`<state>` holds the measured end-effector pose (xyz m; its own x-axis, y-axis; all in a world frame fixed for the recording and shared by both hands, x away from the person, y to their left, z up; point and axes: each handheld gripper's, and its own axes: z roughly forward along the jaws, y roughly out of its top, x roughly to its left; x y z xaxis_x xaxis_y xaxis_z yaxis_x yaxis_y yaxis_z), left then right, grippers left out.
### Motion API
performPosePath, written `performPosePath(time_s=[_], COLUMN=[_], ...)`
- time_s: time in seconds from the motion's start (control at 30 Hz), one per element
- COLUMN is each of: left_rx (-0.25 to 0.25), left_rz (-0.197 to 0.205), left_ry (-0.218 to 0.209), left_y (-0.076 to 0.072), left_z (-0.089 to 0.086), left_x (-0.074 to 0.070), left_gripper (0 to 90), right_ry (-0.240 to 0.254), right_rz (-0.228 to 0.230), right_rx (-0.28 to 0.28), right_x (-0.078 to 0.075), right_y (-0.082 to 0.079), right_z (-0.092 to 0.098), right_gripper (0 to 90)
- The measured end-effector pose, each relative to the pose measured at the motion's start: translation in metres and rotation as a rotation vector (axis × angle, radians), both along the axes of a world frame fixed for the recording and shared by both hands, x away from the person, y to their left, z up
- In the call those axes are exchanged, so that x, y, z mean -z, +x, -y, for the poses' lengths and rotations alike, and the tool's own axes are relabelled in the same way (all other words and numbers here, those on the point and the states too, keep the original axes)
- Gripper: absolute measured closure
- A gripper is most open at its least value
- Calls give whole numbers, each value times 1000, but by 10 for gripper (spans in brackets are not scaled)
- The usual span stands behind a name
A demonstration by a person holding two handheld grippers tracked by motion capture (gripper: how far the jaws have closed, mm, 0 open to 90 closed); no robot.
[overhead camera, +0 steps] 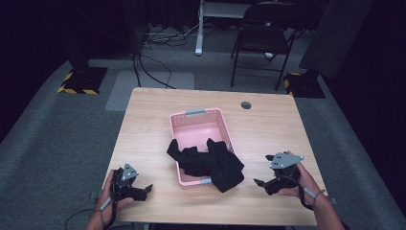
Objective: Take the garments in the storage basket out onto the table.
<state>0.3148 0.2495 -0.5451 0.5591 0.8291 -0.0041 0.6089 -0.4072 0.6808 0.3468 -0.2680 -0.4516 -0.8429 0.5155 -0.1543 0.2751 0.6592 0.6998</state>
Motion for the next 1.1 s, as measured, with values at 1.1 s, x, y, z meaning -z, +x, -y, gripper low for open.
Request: performPosePath(time_s=[1.1], left_rx=[0], left_rz=[-1], left_ry=[1], left_y=[0], left_z=[0], left_x=[0], left_gripper=[1], right_ry=[-23], right_rz=[-38], right_rx=[-171], right_x=[-19], right_y=[15], right_z=[-62], right_gripper=[36])
